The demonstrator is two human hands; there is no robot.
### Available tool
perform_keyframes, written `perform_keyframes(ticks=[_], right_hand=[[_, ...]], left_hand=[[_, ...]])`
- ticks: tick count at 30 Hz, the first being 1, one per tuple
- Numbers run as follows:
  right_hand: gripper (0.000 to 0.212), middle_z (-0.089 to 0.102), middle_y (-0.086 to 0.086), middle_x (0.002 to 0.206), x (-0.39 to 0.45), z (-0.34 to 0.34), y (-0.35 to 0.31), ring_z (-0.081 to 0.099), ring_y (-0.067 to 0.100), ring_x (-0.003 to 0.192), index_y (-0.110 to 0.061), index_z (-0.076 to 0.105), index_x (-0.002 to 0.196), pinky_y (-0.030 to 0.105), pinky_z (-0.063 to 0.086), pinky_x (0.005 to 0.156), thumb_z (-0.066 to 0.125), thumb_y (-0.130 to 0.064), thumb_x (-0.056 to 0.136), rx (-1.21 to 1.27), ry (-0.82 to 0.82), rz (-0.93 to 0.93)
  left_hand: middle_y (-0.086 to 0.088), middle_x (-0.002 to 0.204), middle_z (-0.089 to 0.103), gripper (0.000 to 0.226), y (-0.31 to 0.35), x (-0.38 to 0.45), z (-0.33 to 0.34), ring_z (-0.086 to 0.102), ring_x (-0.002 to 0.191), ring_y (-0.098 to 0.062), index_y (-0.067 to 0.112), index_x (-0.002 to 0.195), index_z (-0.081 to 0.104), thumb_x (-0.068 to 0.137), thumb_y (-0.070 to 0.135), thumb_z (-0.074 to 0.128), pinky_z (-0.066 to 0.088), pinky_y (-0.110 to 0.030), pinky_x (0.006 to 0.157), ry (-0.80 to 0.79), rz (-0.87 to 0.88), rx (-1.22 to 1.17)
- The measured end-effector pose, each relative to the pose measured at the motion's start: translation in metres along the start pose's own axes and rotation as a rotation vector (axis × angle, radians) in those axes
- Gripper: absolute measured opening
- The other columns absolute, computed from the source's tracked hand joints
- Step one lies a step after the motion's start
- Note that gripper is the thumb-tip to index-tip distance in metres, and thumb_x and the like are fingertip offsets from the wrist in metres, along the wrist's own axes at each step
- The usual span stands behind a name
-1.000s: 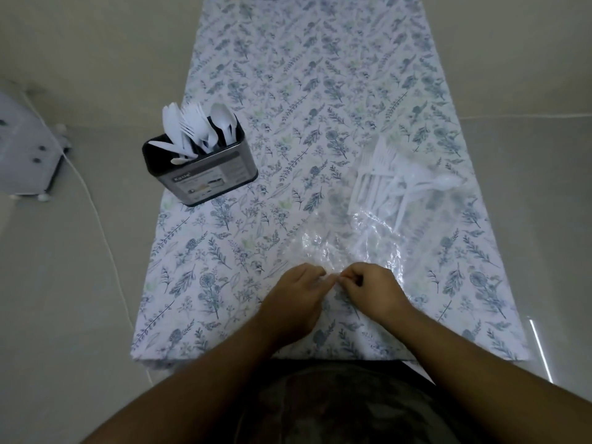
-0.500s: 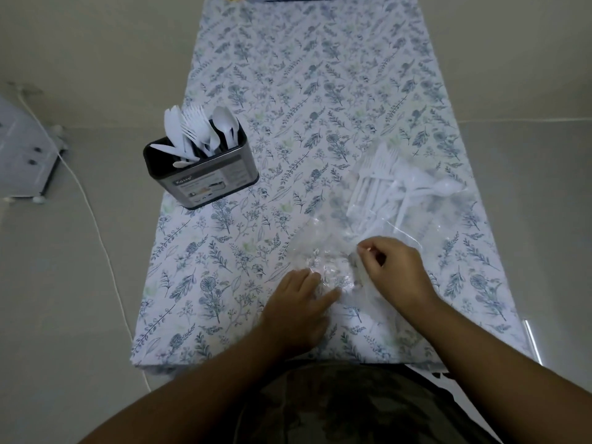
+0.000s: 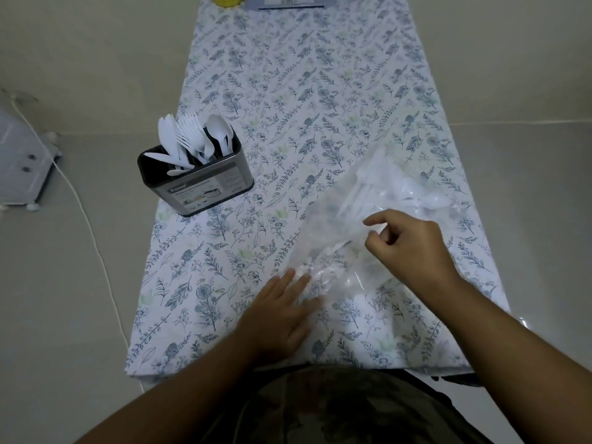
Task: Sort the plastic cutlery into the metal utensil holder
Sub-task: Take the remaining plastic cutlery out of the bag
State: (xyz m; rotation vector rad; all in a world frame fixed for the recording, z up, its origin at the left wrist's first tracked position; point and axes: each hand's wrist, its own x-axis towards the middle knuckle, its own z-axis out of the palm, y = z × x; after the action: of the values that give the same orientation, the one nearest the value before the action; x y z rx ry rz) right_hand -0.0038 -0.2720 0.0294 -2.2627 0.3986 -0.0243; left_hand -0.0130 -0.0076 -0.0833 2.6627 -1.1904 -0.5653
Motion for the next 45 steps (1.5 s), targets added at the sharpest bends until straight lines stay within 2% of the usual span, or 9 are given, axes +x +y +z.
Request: perform_keyframes(ticks=[3,5,8,11,16,23,29,33,45], right_hand=[[0.017,0.064,-0.003,0.06,-0.008,0.005,-0.015,0.06,0.006,0.054,-0.03,0.075,0.097,0.028,0.056,0.061,0.071,-0.017,0.087,0.031,-0.044,0.008],[0.015,0.066,-0.003,0.059,-0.017,0.021,-0.024,0.061,0.008,0.053,-0.029,0.074,0.096,0.031,0.058,0.061,0.071,-0.018,0.087,0.031,-0.104,0.018],[0.012,0.065,-0.004,0.059,-0.031,0.045,-0.032,0.062,0.009,0.056,-0.028,0.071,0.099,0.032,0.055,0.061,0.069,-0.021,0.09,0.021,-0.234,-0.045],[0.012,0.066,-0.007,0.062,-0.031,0.052,-0.03,0.063,0.008,0.058,-0.031,0.071,0.103,0.031,0.054,0.061,0.069,-0.029,0.091,0.021,-0.302,-0.11],[0.041,0.066,-0.001,0.132,0.025,0.032,0.007,0.058,0.013,0.122,-0.028,0.065,0.13,0.033,0.045,0.102,0.063,-0.018,0.09,-0.214,-0.076,-0.201],[0.081,0.006,0.004,0.171,0.067,0.032,0.067,0.003,0.026,0.157,-0.023,0.01,0.162,0.048,0.008,0.126,0.053,-0.03,0.093,-0.711,-0.392,-0.109],[0.059,0.041,0.003,0.16,0.05,0.04,0.093,0.034,0.028,0.147,-0.023,0.048,0.15,0.051,0.031,0.117,0.06,-0.043,0.095,-0.648,-0.233,-0.208],[0.038,0.066,0.004,0.136,0.038,0.039,0.094,0.055,0.033,0.126,-0.026,0.072,0.124,0.05,0.037,0.103,0.075,-0.031,0.086,-0.569,-0.077,-0.302],[0.016,0.07,0.004,0.094,0.026,0.015,0.06,0.059,0.035,0.106,-0.016,0.079,0.102,0.047,0.039,0.098,0.071,-0.01,0.091,-0.392,0.18,-0.453]], left_hand=[[0.005,0.161,0.026,0.062,0.002,0.007,-0.02,0.011,0.153,-0.02,0.041,0.14,0.047,0.097,0.062,0.009,0.005,-0.046,0.123,0.001,-0.187,-0.255],[0.01,0.139,0.057,0.056,0.019,0.018,-0.047,0.043,0.139,-0.018,0.037,0.123,0.064,0.097,0.061,0.02,0.029,-0.041,0.116,0.12,-0.449,-0.608],[0.016,0.096,0.072,0.047,0.042,0.032,-0.085,0.067,0.092,0.005,0.023,0.107,0.074,0.1,0.055,0.04,0.049,-0.017,0.073,0.271,-0.685,-1.353],[0.003,0.095,0.076,0.023,0.042,0.039,-0.095,0.071,0.096,-0.012,0.017,0.1,0.074,0.096,0.036,0.061,0.052,-0.026,0.072,0.362,-0.807,-1.46],[-0.009,0.1,0.075,0.023,0.022,0.033,-0.092,0.072,0.092,-0.027,0.008,0.111,0.064,0.104,0.02,0.045,0.056,-0.045,0.083,0.307,-0.881,-1.593],[-0.006,0.082,0.069,0.018,-0.017,0.019,-0.094,0.059,0.063,-0.015,0.013,0.114,0.059,0.105,0.023,0.047,0.051,-0.033,0.062,0.385,-0.929,-1.513],[-0.005,0.123,0.053,0.062,-0.015,0.009,-0.084,0.055,0.108,-0.019,0.023,0.143,0.036,0.09,0.019,0.068,0.052,-0.036,0.088,0.875,-0.844,-0.715],[-0.005,0.15,0.042,0.059,-0.012,0.014,-0.061,0.032,0.14,-0.023,0.02,0.144,0.047,0.09,0.031,0.068,0.026,-0.042,0.115,0.617,-0.537,-0.223],[0.005,0.1,0.072,0.025,-0.028,0.027,-0.038,0.061,0.102,-0.021,0.021,0.106,0.075,0.091,0.03,0.057,0.036,-0.042,0.098,0.658,-0.366,-0.01]])
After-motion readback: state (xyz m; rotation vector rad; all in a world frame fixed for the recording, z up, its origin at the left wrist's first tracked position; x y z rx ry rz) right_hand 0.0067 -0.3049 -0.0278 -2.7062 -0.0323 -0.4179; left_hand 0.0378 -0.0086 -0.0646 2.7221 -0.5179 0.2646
